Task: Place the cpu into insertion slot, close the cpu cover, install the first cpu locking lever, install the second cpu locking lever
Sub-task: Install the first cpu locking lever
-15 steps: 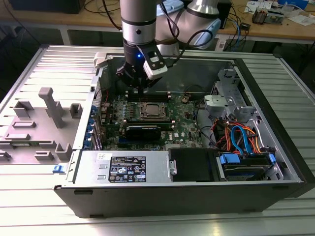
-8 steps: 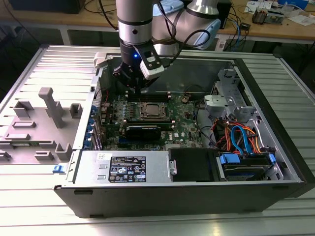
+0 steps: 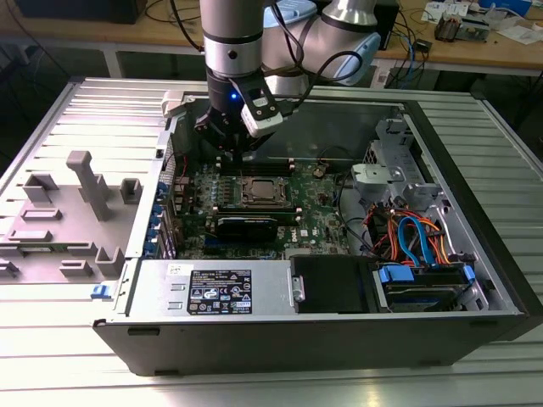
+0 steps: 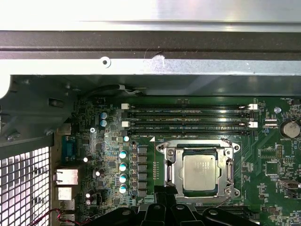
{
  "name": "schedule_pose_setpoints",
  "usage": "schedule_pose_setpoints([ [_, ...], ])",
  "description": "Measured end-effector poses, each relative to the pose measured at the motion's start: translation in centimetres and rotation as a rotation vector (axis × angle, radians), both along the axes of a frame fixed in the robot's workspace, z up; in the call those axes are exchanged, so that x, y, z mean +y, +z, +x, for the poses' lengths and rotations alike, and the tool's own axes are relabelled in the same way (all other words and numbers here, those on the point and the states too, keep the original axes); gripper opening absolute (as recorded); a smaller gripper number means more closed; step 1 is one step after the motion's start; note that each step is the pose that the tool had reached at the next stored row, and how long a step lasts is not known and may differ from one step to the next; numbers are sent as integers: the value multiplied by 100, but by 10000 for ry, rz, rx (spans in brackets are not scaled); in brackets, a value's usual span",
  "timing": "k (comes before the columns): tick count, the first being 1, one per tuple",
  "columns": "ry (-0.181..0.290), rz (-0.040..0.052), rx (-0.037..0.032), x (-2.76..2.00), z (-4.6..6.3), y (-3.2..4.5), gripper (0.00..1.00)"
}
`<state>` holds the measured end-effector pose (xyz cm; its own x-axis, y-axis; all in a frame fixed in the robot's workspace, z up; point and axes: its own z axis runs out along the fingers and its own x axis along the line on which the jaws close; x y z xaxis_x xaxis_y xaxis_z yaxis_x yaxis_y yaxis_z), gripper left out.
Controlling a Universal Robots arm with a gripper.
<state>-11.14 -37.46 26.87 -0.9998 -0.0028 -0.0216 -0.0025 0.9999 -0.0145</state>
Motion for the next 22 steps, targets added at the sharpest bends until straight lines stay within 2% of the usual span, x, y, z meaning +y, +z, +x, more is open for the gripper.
schedule_pose_setpoints([
  [4,2,1,-10,0,-10,-9,11],
  [6,13,2,-23,4,-67,-16,11],
  [10,191,1,-23,22,-108,-28,11],
  [17,319,1,-23,138,-132,-51,11],
  [20,441,2,-23,239,-135,-71,11],
  [22,513,2,-24,280,-135,-79,11],
])
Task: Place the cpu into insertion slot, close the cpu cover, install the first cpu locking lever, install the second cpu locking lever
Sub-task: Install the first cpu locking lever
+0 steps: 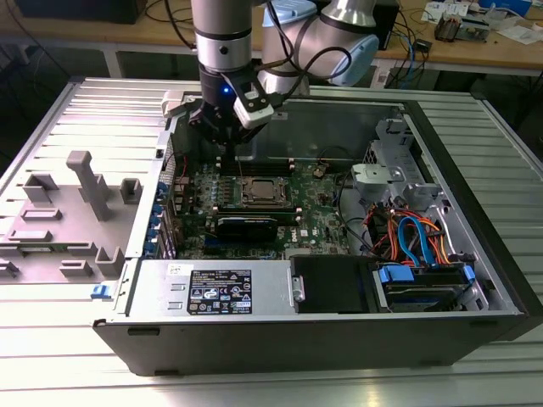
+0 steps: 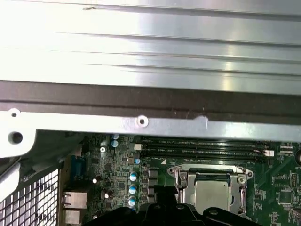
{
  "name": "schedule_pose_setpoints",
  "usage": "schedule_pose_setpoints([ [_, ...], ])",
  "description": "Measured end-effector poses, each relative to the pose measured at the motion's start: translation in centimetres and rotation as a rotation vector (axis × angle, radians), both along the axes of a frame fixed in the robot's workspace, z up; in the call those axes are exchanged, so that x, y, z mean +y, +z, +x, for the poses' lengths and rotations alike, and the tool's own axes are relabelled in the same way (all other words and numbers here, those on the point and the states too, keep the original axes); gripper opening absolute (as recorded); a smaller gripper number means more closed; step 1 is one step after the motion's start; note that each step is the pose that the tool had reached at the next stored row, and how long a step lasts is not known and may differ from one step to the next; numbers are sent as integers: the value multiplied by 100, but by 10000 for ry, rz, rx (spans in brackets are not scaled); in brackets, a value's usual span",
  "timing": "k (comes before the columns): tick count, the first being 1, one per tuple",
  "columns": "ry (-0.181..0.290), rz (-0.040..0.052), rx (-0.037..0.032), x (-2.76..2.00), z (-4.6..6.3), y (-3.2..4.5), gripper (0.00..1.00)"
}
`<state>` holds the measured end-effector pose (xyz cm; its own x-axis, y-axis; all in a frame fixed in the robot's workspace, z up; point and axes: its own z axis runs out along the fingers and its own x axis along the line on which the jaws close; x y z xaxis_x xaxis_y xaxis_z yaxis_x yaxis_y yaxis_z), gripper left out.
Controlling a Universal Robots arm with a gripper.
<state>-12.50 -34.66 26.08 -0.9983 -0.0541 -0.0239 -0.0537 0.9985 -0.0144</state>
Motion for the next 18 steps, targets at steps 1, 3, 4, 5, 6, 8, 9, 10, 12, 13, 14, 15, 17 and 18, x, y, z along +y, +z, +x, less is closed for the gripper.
schedule_pose_setpoints([
  [1,37,-1,0,19,0,-3,11],
  [3,115,-1,1,52,0,-8,11],
  [4,135,0,0,58,1,-10,11],
  [5,144,-7,-1,60,4,-11,11],
  [6,147,-18,0,61,9,-12,11],
  [8,146,-45,0,63,35,-13,11],
  [9,145,-50,1,65,47,-13,11],
  [10,145,-60,0,67,69,-14,11],
  [12,146,-80,1,68,115,-16,11],
  [13,147,-92,1,69,136,-17,11],
  [14,147,-106,1,70,157,-19,11],
  [15,144,-132,2,73,197,-24,11],
  [17,145,-165,1,75,239,-35,11],
  [18,146,-185,1,77,258,-41,11],
])
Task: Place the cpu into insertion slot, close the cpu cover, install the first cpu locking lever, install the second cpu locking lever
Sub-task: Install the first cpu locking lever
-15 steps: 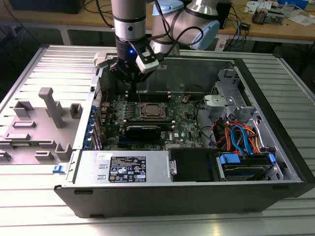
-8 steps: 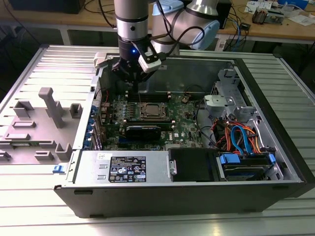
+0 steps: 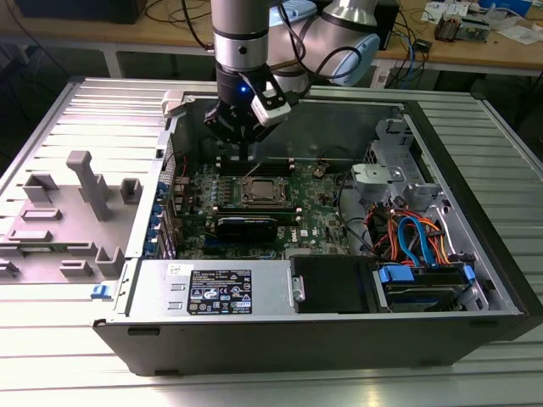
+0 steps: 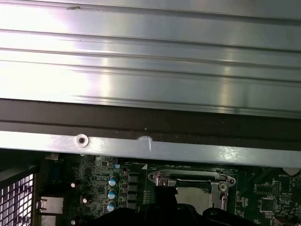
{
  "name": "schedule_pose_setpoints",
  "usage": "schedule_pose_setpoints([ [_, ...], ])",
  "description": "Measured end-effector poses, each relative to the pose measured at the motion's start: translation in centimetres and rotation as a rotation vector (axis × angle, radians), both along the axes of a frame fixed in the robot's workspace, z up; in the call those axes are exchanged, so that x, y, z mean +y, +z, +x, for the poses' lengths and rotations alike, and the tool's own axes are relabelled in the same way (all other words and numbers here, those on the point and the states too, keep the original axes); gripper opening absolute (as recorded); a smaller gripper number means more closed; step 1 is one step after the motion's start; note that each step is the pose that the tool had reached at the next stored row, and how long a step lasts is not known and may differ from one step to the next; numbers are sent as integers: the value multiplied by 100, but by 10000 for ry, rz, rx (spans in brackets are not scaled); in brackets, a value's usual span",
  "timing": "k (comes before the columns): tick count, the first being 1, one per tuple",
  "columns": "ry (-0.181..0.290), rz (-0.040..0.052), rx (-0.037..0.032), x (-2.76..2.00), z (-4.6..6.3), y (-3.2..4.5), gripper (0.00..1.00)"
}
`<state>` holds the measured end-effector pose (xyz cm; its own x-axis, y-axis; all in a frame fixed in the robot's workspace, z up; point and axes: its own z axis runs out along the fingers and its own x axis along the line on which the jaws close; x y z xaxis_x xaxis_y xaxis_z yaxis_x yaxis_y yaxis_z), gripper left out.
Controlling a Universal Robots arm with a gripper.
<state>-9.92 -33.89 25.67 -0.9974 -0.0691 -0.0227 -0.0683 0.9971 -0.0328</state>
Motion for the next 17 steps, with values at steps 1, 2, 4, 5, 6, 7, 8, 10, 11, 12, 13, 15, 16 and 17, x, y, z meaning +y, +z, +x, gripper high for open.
schedule_pose_setpoints([
  [1,1,-26,-1,1,11,-7,11],
  [2,0,-47,0,1,13,-10,11],
  [4,0,-50,1,1,13,-10,11],
  [5,0,-50,1,1,13,-10,11],
  [6,0,-49,1,1,13,-31,11],
  [7,0,-49,0,1,14,-56,11],
  [8,-2,-49,0,1,14,-56,11],
  [10,0,-48,0,1,18,-56,11],
  [11,-1,-49,0,1,19,-56,11],
  [12,0,-49,0,1,21,-56,11],
  [13,0,-49,-1,1,23,-56,11],
  [15,0,-48,0,1,26,-57,11],
  [16,0,-49,0,1,28,-57,11],
  [17,-1,-49,0,1,29,-57,11],
])
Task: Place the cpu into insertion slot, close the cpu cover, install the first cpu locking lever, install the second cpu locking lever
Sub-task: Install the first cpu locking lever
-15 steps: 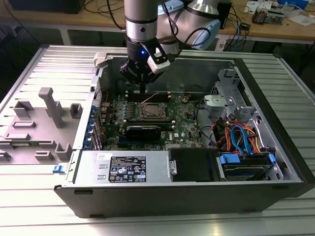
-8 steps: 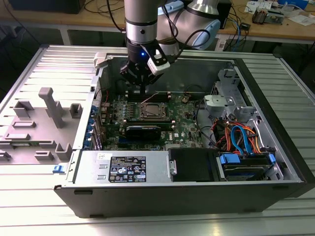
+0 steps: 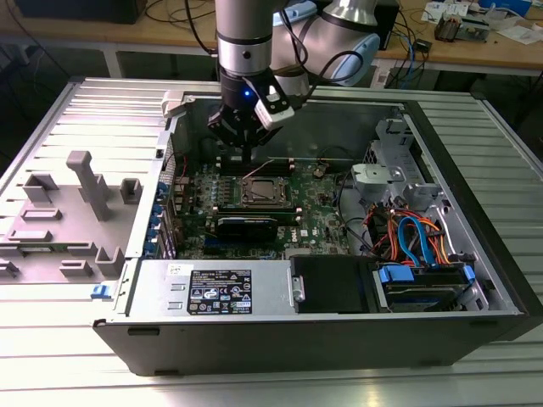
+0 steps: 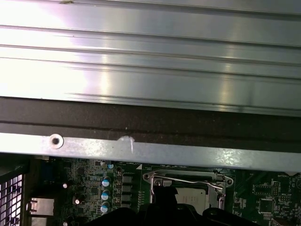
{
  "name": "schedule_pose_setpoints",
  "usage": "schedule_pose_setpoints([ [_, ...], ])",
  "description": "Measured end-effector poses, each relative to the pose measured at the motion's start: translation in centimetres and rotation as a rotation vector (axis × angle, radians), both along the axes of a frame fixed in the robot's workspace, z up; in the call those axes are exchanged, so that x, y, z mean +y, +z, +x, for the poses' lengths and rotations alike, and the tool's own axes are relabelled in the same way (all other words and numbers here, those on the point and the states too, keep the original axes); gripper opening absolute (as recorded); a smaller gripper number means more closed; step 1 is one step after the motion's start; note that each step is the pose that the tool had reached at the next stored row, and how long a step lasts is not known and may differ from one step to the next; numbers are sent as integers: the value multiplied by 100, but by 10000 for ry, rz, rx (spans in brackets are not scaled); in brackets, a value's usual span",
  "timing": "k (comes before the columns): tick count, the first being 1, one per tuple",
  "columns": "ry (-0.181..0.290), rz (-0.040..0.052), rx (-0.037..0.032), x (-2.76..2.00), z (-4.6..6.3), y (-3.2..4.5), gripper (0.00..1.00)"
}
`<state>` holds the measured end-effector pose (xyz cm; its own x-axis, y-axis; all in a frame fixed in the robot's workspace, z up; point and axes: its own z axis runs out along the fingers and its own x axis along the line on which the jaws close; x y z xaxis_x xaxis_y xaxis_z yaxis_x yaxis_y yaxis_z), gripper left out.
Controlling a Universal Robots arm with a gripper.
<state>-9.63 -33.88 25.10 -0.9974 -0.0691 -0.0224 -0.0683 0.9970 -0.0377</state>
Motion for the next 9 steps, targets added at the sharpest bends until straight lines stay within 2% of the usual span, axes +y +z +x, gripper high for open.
schedule_pose_setpoints([
  [9,0,5,-1,-1,5,-5,11],
])
